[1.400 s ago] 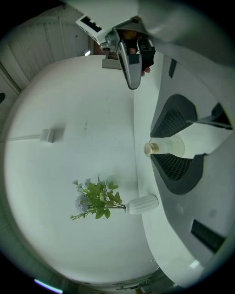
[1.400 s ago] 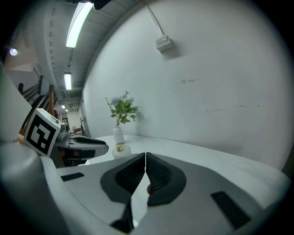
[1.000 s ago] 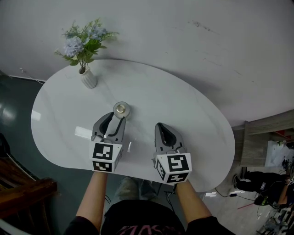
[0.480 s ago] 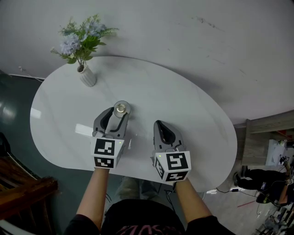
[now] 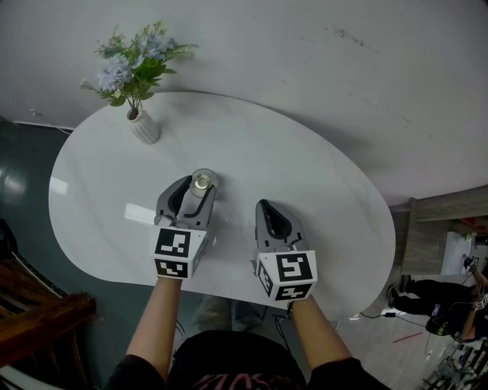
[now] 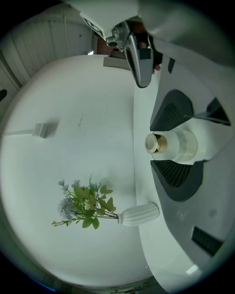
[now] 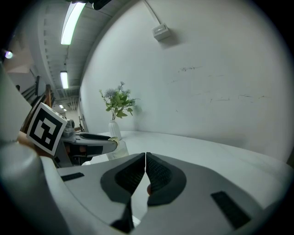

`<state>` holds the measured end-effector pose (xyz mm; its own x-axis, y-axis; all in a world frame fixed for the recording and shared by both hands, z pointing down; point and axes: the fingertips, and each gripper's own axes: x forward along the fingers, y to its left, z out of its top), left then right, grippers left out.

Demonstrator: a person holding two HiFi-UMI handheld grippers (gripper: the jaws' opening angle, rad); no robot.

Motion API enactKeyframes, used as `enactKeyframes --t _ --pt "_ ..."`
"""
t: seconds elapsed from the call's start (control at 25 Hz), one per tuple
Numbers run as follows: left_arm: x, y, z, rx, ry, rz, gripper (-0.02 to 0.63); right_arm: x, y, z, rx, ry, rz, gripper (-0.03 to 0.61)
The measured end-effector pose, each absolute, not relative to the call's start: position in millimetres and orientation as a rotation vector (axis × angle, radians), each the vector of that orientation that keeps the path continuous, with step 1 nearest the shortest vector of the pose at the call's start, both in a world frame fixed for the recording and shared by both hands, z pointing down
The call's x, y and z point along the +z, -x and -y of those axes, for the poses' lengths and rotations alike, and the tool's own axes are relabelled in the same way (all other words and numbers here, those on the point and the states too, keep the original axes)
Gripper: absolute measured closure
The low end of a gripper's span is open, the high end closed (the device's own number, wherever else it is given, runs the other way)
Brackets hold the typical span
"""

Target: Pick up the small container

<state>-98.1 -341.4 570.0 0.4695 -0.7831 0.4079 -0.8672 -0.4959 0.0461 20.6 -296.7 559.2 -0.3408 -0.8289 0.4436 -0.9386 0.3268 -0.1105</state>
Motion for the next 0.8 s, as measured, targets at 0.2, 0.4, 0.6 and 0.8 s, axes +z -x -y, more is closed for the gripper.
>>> enactKeyframes --t 0.2,0.4,0.6,0.8 --pt "569.9 97.4 343.2 0.477 -2.481 1.410 0.434 562.2 -23.8 298.4 0.511 -1.589 2.280 0.511" --pt "569.4 97.5 344.5 0.473 -2.483 1.416 0.434 566.1 -27.5 296.9 0.525 -1.591 2.266 0.511" --pt "569.0 95.1 344.0 0.483 -2.511 1.416 0.452 567.0 -28.5 297.5 0.523 -1.591 2.261 0.511" --pt "568.5 95.7 344.3 0.461 -2.496 1.435 0.482 567.3 -31.4 295.7 0.523 -1.592 2.253 0.511"
